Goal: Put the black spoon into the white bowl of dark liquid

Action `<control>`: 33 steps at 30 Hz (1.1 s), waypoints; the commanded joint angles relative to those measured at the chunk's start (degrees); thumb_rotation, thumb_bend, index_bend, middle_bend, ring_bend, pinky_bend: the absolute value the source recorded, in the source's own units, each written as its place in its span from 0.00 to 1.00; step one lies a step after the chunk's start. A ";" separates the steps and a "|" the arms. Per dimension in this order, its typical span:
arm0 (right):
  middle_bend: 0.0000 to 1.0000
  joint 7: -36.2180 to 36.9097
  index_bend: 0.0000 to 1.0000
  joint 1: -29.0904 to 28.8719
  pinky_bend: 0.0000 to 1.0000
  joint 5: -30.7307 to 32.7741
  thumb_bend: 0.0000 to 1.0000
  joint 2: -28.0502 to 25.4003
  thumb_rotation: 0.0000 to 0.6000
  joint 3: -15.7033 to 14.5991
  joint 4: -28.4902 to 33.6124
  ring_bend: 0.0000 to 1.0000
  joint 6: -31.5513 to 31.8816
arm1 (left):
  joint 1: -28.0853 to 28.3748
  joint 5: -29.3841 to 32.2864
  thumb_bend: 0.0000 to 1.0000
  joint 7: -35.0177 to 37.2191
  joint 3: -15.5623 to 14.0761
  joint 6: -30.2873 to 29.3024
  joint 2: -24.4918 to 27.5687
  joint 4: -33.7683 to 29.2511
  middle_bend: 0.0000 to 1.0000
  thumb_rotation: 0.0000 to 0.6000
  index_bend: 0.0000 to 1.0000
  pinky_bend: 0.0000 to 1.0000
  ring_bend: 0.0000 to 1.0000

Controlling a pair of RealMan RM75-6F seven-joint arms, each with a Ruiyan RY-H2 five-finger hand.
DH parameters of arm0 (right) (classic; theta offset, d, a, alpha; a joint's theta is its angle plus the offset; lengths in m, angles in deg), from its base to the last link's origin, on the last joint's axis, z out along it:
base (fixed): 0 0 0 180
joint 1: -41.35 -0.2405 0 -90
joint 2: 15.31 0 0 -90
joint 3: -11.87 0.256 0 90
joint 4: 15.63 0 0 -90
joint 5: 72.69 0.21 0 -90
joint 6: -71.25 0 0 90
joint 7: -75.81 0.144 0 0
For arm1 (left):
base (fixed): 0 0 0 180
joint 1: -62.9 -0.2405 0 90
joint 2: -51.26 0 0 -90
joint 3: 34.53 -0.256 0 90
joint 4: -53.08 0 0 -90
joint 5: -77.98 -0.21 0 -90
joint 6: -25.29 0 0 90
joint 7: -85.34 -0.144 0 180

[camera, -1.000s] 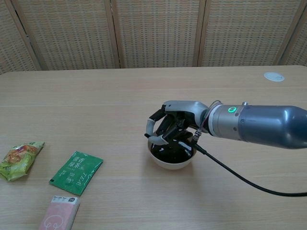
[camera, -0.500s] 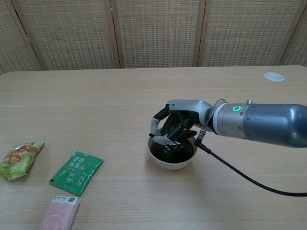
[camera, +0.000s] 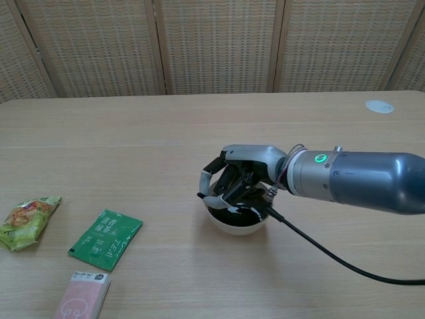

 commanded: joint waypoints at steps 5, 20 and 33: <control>0.94 -0.43 0.72 -0.53 1.00 0.79 0.77 1.35 1.00 0.45 -2.24 0.99 0.27 | -0.02 0.17 0.36 0.13 0.05 0.11 -0.08 0.23 0.01 1.00 0.00 0.00 0.01; 0.94 -1.83 0.72 -0.24 1.00 0.88 0.78 0.53 1.00 0.63 -3.93 0.99 1.21 | 0.24 0.01 0.36 0.05 0.16 0.36 -0.20 0.17 0.01 1.00 0.00 0.00 0.01; 0.94 -1.71 0.72 0.28 1.00 -0.15 0.78 -0.34 1.00 0.32 -1.15 0.99 1.34 | -0.11 -0.19 0.36 0.09 -0.02 -0.12 -0.10 0.04 0.01 1.00 0.00 0.00 0.01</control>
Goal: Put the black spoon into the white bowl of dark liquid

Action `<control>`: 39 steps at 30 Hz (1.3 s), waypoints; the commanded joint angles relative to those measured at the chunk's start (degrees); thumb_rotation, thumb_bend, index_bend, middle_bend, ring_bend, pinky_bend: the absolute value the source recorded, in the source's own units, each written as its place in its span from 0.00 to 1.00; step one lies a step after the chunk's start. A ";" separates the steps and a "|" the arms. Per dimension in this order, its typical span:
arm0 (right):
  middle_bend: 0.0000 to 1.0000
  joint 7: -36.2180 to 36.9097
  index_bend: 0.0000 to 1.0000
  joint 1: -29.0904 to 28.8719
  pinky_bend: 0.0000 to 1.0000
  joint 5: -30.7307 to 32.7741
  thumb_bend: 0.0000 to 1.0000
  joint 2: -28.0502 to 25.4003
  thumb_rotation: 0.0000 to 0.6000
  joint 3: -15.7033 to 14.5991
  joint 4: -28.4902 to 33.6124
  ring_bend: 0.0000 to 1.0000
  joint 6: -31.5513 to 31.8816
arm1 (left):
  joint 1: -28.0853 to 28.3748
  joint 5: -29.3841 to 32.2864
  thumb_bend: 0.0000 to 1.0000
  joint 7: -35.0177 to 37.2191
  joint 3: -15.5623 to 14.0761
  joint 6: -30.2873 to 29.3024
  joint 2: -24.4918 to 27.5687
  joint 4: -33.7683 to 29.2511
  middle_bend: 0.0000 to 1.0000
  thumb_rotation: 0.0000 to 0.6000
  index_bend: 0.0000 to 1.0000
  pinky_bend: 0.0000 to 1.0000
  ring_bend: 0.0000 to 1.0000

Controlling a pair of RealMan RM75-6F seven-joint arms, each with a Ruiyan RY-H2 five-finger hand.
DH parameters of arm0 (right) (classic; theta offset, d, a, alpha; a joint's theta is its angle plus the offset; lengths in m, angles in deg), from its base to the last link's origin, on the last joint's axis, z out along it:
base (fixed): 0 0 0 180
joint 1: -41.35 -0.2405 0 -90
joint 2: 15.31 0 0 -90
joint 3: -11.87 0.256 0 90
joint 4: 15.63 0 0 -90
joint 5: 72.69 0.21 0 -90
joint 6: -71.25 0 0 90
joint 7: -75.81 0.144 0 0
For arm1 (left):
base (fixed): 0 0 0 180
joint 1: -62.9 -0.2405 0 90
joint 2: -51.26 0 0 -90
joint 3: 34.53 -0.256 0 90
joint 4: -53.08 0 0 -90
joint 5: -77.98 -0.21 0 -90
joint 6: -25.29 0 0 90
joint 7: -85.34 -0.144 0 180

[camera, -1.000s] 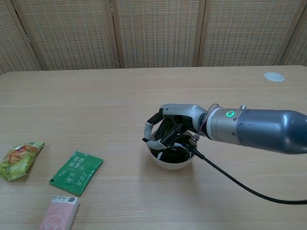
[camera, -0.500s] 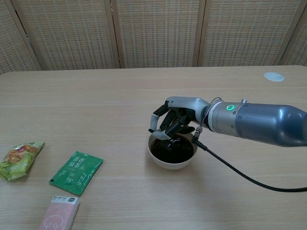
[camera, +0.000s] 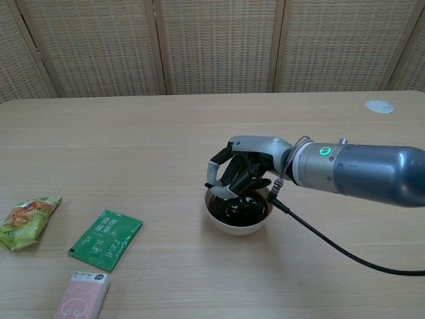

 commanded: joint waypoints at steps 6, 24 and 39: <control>0.94 -0.49 0.72 -0.17 1.00 -0.03 0.78 0.01 1.00 -0.25 -0.12 0.99 -0.18 | -0.14 0.05 0.36 0.27 -0.03 -0.08 0.02 0.16 0.01 1.00 0.00 0.00 0.01; 0.93 0.04 0.69 0.43 1.00 -0.50 0.53 -1.24 1.00 -0.44 0.77 0.99 -0.21 | -0.45 -0.46 0.36 0.72 -0.16 -0.70 0.01 0.40 0.01 1.00 0.00 0.00 0.01; 0.93 0.55 0.61 0.78 1.00 -1.39 0.33 -2.24 1.00 -0.18 1.38 0.99 0.23 | -0.63 -0.67 0.36 0.67 -0.13 -1.06 0.12 0.30 0.01 1.00 0.00 0.00 0.01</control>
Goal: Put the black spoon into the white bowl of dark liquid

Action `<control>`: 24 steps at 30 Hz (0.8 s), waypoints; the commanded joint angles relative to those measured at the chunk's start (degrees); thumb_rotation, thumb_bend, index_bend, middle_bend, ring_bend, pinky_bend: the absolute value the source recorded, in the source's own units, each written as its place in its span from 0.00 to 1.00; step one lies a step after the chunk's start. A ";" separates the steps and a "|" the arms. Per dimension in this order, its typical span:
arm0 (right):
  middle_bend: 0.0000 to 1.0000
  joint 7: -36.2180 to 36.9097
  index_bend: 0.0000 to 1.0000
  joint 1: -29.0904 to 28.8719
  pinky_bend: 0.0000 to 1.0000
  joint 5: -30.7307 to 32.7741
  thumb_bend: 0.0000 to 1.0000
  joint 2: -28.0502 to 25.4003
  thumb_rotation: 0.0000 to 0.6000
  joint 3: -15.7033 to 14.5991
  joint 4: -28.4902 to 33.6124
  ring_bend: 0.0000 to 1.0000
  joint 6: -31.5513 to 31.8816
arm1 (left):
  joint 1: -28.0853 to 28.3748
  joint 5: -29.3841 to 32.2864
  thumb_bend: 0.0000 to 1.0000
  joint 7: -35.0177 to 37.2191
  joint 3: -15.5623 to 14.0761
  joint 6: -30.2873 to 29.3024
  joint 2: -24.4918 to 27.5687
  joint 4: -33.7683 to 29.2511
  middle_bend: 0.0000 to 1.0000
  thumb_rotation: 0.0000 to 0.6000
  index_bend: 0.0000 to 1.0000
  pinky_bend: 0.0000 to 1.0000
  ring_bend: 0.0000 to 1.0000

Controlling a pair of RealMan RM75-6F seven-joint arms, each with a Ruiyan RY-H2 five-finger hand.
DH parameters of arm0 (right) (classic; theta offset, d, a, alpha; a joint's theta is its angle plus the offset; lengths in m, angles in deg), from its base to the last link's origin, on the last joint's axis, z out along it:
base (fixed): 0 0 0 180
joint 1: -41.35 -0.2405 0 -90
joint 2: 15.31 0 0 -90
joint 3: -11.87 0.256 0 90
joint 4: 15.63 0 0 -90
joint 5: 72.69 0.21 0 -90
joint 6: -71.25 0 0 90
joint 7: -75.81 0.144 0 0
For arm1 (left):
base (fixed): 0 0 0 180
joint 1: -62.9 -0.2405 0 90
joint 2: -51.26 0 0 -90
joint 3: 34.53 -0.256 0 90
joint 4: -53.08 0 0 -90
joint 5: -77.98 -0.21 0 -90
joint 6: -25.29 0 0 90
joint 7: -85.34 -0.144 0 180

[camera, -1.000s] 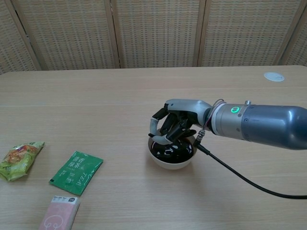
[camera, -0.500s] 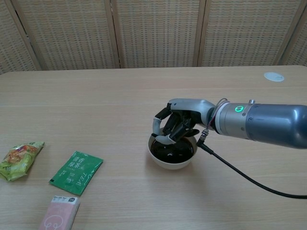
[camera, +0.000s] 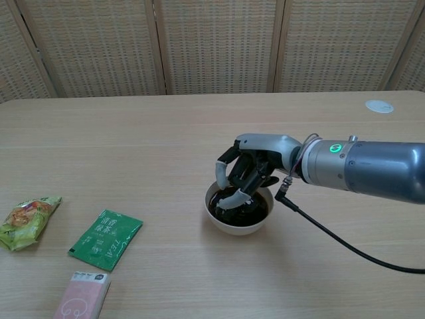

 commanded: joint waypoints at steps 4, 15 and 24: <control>0.93 0.27 0.59 0.24 1.00 -0.61 0.31 -1.26 1.00 0.56 1.28 0.99 0.69 | -0.02 0.01 0.36 -0.06 0.14 -0.19 0.13 -0.26 0.01 1.00 0.00 0.00 0.01; 0.88 1.99 0.56 2.29 1.00 -1.80 0.31 -6.15 1.00 2.28 6.38 0.98 3.80 | -0.19 0.02 0.36 0.19 0.29 -0.60 0.21 -0.18 0.01 1.00 0.00 0.00 0.01; 0.62 1.27 0.56 7.22 0.90 -4.81 0.36 -11.24 1.00 1.35 12.08 0.72 11.40 | -0.15 -0.01 0.36 0.33 0.55 -0.87 0.09 -0.16 0.01 1.00 0.00 0.00 0.01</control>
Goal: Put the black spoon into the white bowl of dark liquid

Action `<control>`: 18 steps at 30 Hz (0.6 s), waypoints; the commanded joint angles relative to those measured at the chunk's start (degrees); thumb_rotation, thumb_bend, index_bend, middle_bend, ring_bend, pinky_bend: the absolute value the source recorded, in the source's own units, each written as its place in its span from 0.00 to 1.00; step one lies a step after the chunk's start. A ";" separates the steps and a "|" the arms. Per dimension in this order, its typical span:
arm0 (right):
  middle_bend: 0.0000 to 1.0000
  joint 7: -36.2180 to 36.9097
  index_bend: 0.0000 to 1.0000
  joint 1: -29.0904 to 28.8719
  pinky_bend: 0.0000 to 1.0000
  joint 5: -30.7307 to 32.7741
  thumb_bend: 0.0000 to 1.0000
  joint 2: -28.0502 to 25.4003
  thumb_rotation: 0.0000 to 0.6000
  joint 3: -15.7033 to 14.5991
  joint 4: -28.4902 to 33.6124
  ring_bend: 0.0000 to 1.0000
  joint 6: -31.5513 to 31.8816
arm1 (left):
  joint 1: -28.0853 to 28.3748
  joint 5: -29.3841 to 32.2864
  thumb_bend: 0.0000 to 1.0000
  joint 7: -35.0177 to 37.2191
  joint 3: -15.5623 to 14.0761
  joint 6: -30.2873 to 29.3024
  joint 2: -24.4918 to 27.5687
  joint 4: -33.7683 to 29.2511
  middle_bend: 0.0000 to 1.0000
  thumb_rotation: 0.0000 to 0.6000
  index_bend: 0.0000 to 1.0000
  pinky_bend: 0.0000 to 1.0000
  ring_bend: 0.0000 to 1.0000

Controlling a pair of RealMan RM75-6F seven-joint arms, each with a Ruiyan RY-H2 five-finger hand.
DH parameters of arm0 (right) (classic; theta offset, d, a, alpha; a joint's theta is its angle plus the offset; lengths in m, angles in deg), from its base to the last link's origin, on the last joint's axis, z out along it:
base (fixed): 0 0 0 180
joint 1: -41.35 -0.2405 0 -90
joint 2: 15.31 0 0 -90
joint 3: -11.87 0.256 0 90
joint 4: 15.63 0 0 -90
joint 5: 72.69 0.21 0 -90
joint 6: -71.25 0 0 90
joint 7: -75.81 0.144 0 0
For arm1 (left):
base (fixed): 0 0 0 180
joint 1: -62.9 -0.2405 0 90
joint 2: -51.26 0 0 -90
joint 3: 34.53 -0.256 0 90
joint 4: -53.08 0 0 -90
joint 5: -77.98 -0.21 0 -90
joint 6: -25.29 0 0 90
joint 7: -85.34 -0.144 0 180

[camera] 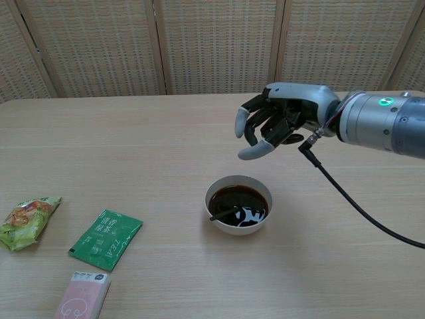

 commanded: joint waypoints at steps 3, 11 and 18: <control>0.54 -3.62 0.56 3.71 0.81 -2.56 0.38 -2.57 1.00 -2.13 2.70 0.62 6.49 | 0.13 -0.03 0.36 0.08 0.20 -0.08 -0.15 0.03 0.01 1.00 0.00 0.00 0.01; 0.44 -11.46 0.56 8.04 0.65 -6.31 0.39 -3.96 1.00 -4.33 2.31 0.45 17.19 | 0.36 0.27 0.36 0.34 1.10 -0.72 -0.24 0.48 0.00 1.00 0.00 0.00 0.01; 0.41 -19.69 0.56 13.11 0.56 -10.03 0.42 -3.02 1.00 -6.59 -1.60 0.38 28.68 | 0.16 -0.36 0.36 0.35 1.57 -2.41 -1.27 0.78 0.00 1.00 0.00 0.00 0.00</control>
